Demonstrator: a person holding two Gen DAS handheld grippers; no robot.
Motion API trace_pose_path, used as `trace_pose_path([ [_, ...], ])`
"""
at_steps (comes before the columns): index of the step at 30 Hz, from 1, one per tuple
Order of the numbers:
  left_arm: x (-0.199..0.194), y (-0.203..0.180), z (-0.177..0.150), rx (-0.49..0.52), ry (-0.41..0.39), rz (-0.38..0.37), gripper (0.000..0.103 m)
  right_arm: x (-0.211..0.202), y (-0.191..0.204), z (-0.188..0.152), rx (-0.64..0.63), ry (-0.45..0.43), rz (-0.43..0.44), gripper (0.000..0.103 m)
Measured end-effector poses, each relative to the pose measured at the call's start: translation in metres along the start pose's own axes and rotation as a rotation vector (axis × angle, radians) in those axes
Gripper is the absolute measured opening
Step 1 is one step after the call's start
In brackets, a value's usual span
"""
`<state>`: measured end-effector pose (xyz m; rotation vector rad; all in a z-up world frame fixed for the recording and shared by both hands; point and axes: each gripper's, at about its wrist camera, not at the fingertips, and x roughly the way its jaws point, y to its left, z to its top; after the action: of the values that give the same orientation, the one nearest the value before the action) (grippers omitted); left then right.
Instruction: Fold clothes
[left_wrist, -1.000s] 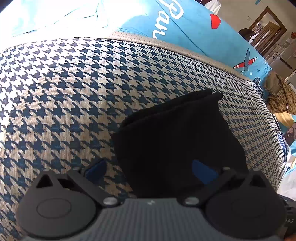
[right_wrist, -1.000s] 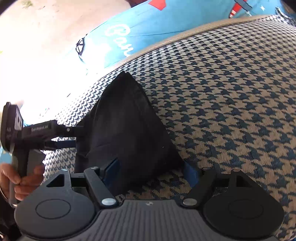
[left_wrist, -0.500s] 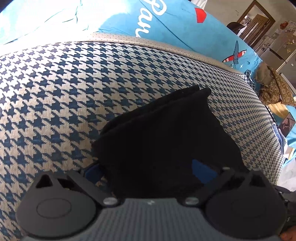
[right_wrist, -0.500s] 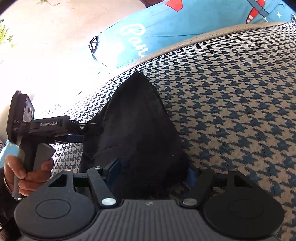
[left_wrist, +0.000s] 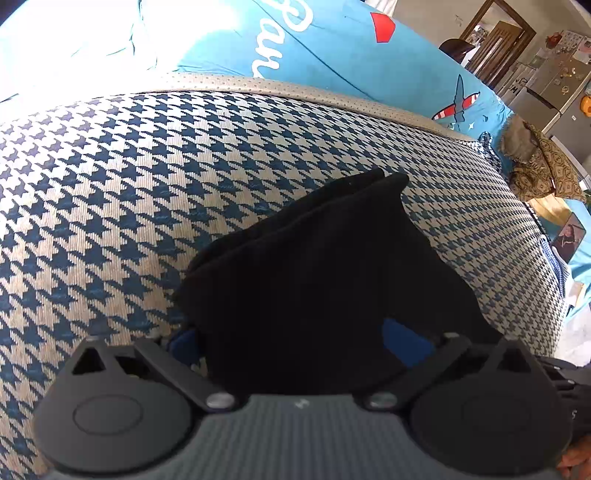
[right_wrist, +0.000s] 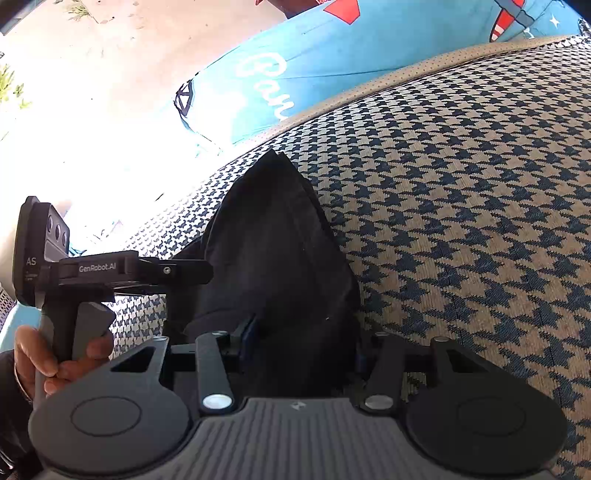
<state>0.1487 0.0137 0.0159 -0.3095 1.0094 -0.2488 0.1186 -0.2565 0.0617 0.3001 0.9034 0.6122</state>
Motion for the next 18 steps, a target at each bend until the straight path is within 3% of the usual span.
trace_pose_path([
  [8,-0.003,0.0,-0.005,0.067,0.009,0.02,0.103,-0.009,-0.01,0.0,0.034,0.014,0.007,0.046],
  [18,0.007,-0.007,-0.005,0.108,-0.029,0.02,0.103,-0.002,-0.009,0.0,0.075,0.004,0.014,0.05],
])
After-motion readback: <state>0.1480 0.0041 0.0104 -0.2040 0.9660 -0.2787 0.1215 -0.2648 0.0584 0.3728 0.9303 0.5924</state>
